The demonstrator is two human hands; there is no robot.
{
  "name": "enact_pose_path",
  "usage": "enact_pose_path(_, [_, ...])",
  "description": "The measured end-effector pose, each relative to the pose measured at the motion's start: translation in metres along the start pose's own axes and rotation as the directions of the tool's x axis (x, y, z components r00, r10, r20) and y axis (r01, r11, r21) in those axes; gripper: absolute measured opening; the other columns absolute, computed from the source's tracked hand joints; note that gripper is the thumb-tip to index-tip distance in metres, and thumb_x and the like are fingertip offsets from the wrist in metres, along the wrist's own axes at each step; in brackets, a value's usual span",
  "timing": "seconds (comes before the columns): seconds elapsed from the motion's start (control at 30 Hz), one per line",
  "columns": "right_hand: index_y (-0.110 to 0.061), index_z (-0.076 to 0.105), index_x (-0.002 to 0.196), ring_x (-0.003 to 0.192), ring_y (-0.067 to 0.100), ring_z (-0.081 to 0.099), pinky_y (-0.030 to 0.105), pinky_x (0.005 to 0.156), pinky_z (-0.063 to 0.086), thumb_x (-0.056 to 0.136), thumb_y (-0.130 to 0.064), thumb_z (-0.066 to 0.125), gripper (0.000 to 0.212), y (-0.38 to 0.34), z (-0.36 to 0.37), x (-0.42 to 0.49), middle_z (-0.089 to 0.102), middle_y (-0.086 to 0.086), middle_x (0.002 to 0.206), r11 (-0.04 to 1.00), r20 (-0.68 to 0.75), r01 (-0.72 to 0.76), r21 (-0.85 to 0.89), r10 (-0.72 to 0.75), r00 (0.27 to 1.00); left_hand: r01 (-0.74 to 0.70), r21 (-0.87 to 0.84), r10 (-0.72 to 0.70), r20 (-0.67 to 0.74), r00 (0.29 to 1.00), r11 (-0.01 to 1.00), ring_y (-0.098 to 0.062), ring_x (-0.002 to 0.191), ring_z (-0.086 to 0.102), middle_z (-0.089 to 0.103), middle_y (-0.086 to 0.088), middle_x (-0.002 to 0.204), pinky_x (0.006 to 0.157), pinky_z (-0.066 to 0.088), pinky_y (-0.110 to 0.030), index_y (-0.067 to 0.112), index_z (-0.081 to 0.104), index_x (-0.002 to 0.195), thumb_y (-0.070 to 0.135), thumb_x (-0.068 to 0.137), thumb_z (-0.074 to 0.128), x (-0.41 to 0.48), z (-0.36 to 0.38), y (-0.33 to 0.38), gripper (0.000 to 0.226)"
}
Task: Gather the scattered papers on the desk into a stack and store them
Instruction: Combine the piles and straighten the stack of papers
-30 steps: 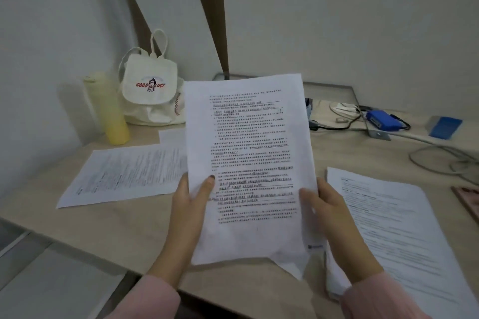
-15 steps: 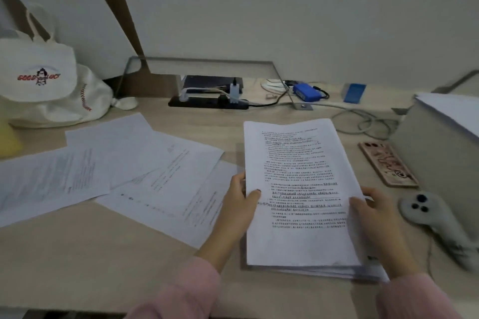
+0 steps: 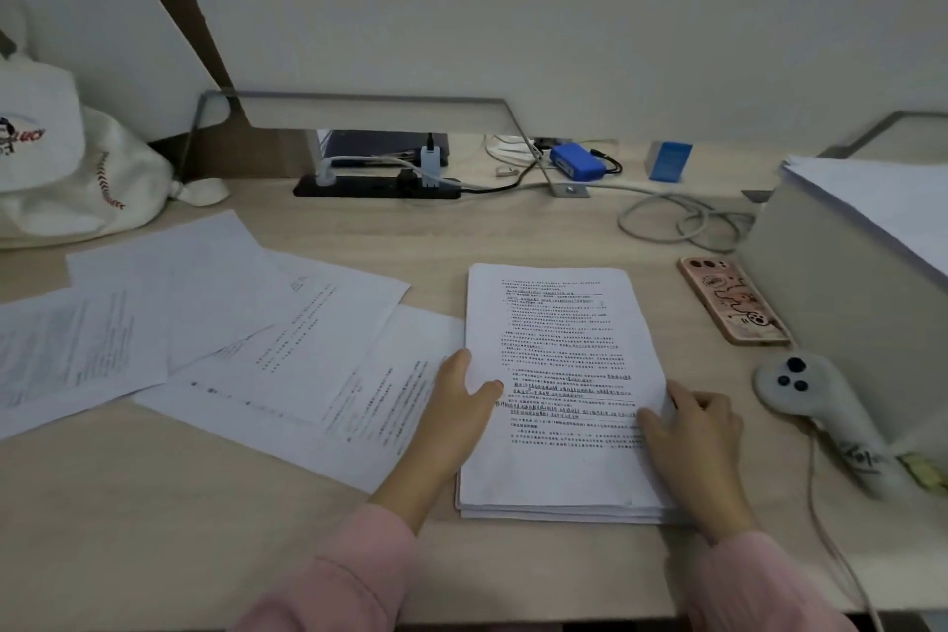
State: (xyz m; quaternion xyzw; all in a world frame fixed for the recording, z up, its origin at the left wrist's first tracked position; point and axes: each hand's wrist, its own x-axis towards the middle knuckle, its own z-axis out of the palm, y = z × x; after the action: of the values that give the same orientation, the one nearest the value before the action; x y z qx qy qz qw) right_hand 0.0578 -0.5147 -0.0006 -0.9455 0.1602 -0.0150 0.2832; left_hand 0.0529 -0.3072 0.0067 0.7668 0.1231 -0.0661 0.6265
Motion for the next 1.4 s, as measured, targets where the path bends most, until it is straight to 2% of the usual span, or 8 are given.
enact_pose_path(0.17, [-0.005,0.043,0.135,0.121,0.039,0.034,0.037,0.101,0.027,0.086,-0.017,0.060,0.053,-0.013,-0.008,-0.007,0.038,0.025,0.133,0.997,-0.018,0.074,-0.015,-0.074,0.997,-0.065,-0.050,0.065,-0.001,0.998,0.997,-0.005,0.125,0.039,0.037,0.016,0.135,0.105,0.031,-0.026,0.020,0.040,0.137,0.018,0.092,0.050,0.000,-0.012,0.001,0.046])
enact_pose_path(0.4, [-0.015,0.046,0.134,0.129,0.025,0.033,0.017,0.095,0.022,0.088,-0.016,0.060,0.049,-0.092,0.011,-0.039,0.035,0.012,0.138,0.862,0.030,0.483,0.151,-0.492,0.870,-0.180,0.286,0.242,-0.197,0.950,0.941,-0.007,0.131,0.032,0.027,0.005,0.151,0.100,0.025,-0.019,0.022,0.036,0.139,0.020,0.094,0.048,0.004,-0.107,-0.014,0.047])
enact_pose_path(0.77, [-0.022,0.026,0.144,0.142,0.015,0.017,0.028,0.113,0.018,0.093,-0.041,0.046,0.058,-0.205,0.120,-0.095,0.011,-0.003,0.156,0.662,0.438,0.724,0.192,-0.718,0.540,0.380,0.630,0.086,-0.581,0.809,0.678,-0.023,0.146,-0.005,-0.001,-0.008,0.160,0.119,0.000,-0.040,0.021,0.011,0.149,0.053,0.094,0.025,-0.031,-0.291,-0.096,0.065])
enact_pose_path(0.93, [-0.013,0.023,0.146,0.142,0.021,0.020,0.031,0.113,0.017,0.096,-0.039,0.042,0.060,-0.263,0.153,-0.086,0.015,0.006,0.157,0.584,0.488,0.804,0.115,-0.738,0.466,0.302,0.742,0.154,-0.476,0.866,0.598,-0.018,0.147,-0.005,0.000,-0.003,0.160,0.119,-0.004,-0.037,0.027,0.011,0.149,0.050,0.096,0.023,-0.049,-0.301,-0.121,0.059])
enact_pose_path(1.03, [-0.010,0.021,0.147,0.143,0.022,0.019,0.031,0.114,0.016,0.098,-0.034,0.039,0.058,-0.294,0.171,-0.074,0.015,0.008,0.157,0.558,0.489,0.826,0.077,-0.743,0.457,0.195,0.721,0.250,-0.461,0.851,0.665,-0.013,0.145,0.011,0.024,0.004,0.155,0.118,0.002,-0.033,0.026,0.036,0.140,0.043,0.096,0.035,-0.066,-0.305,-0.130,0.047])
enact_pose_path(1.13, [-0.006,0.022,0.145,0.141,0.025,0.023,0.031,0.112,0.018,0.098,-0.027,0.039,0.055,-0.315,0.184,-0.059,0.018,0.013,0.156,0.521,0.503,0.853,0.012,-0.740,0.445,0.131,0.709,0.374,-0.508,0.776,0.693,-0.020,0.120,0.049,0.056,0.002,0.121,0.107,0.032,-0.035,0.020,0.058,0.108,0.033,0.095,0.046,-0.084,-0.314,-0.135,0.022])
enact_pose_path(1.27, [-0.007,0.040,0.132,0.126,0.029,0.038,0.035,0.099,0.033,0.092,-0.039,0.047,0.052,-0.322,0.196,-0.051,0.040,0.013,0.140,0.460,0.581,0.888,-0.002,-0.722,0.375,0.216,0.680,0.431,-0.645,0.631,0.700,-0.026,0.085,0.053,0.052,-0.002,0.087,0.079,0.046,-0.040,0.013,0.057,0.079,0.023,0.087,0.062,-0.095,-0.327,-0.140,0.014])
enact_pose_path(1.4, [-0.014,0.045,0.126,0.112,0.023,0.046,0.032,0.083,0.041,0.090,-0.054,0.043,0.054,-0.322,0.201,-0.045,0.050,0.005,0.124,0.285,0.532,0.945,-0.162,-0.782,0.326,0.384,0.596,0.252,-0.717,0.650,0.705,-0.026,0.140,0.024,0.035,-0.005,0.148,0.116,0.008,-0.039,0.021,0.040,0.138,0.055,0.088,0.045,-0.089,-0.327,-0.150,0.060])
